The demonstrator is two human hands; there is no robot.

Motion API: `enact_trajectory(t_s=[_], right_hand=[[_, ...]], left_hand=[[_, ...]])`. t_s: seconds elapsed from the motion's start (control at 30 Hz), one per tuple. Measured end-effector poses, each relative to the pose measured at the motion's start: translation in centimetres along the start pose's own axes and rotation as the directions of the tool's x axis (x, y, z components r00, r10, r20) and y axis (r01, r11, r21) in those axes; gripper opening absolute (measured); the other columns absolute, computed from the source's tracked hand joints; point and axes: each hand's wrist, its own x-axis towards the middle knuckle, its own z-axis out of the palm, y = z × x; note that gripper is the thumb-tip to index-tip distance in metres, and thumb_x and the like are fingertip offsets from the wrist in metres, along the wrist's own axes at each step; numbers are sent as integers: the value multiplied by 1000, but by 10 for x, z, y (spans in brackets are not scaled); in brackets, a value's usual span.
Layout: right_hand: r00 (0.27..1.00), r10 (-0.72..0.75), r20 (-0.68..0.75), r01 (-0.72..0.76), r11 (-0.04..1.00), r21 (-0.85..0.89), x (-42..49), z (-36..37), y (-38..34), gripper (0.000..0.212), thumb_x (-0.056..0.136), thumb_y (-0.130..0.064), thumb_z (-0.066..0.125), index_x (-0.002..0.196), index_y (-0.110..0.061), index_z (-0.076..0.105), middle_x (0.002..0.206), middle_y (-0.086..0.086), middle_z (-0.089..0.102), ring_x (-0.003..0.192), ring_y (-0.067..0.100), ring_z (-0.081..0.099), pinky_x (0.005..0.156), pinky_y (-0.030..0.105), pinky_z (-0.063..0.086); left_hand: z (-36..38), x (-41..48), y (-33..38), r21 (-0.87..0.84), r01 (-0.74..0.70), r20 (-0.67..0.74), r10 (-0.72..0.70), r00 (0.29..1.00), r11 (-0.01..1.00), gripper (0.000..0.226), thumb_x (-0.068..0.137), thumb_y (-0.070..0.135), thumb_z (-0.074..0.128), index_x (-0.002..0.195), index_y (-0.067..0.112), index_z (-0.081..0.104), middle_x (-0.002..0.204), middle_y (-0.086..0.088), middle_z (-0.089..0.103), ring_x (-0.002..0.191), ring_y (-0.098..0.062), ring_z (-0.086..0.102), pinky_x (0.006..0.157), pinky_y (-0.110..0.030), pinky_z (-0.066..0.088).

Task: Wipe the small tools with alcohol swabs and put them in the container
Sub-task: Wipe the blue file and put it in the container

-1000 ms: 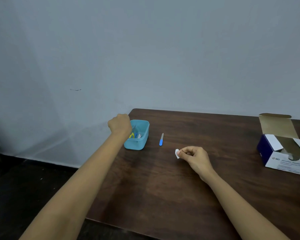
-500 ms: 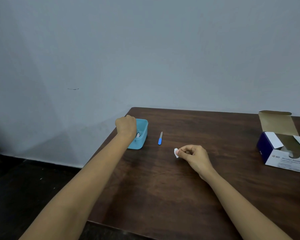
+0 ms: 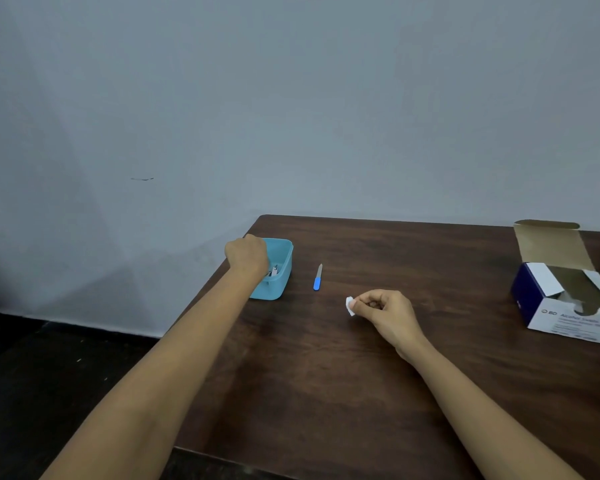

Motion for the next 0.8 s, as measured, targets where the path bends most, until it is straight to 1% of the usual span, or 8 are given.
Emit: enact_trajectory(t_s=[0.1,0.17,0.23,0.33,0.43,0.5,0.63,0.8], right_hand=[[1000,7,-8,-7,1000,20,1,0,0,14,81,-34,75,74,-22,76,76,-3,71,74,11,63,68,26,47],[999,10,-33,-8,998,70,2,0,0,16,81,-34,75,71,-22,76,76,-5,72,73,7,63,65,25,46],[997,20,-75,-10,991,133,2,0,1,14,83,-30,73,72,-22,76,78,-5,73,76,7,63,64,24,45],[992,25,-127,5,972,233,2,-2,1,11,86,-24,70,79,-18,75,83,1,73,74,9,61,61,24,45],[984,36,-177,27,940,340,3,-5,1,12,87,-21,69,82,-12,74,84,-2,72,69,6,57,59,18,43],[976,74,-206,21,905,425,5,-7,4,10,87,-19,69,82,-11,72,82,-4,69,63,6,49,61,19,42],[960,184,-212,-28,814,581,12,-11,11,7,87,-18,69,87,-12,73,84,-4,66,61,8,41,63,22,40],[959,192,-210,-28,796,604,14,-9,13,5,86,-15,70,84,-12,73,81,-5,67,61,8,40,63,23,39]], left_hand=[[-5,0,-1,-48,19,-11,-20,1000,999,21,90,8,55,111,10,59,85,-2,50,78,-17,53,57,-22,34],[-11,2,-1,-104,26,-78,-34,996,994,23,88,4,56,111,9,59,93,-4,57,86,-21,61,60,-25,37],[-19,2,4,-215,12,-183,-52,982,977,19,89,4,54,107,7,62,101,-7,62,88,-24,64,62,-28,38],[-29,-3,23,-396,-74,-294,-51,954,915,18,92,17,52,97,7,66,97,-10,65,85,-28,63,62,-32,44],[-32,-15,51,-461,-145,-270,18,963,876,19,90,18,54,100,8,67,103,-11,64,95,-33,63,73,-36,48],[-28,-21,70,-438,-157,-212,68,975,885,19,89,14,56,104,7,66,108,-12,64,99,-32,63,75,-35,49],[-8,-24,91,-280,-134,-163,90,983,951,22,92,14,59,114,8,61,115,-9,62,104,-27,63,71,-30,44],[7,-23,98,-197,-101,-84,86,993,975,24,95,21,57,117,11,61,115,-4,62,106,-21,62,68,-27,38]])
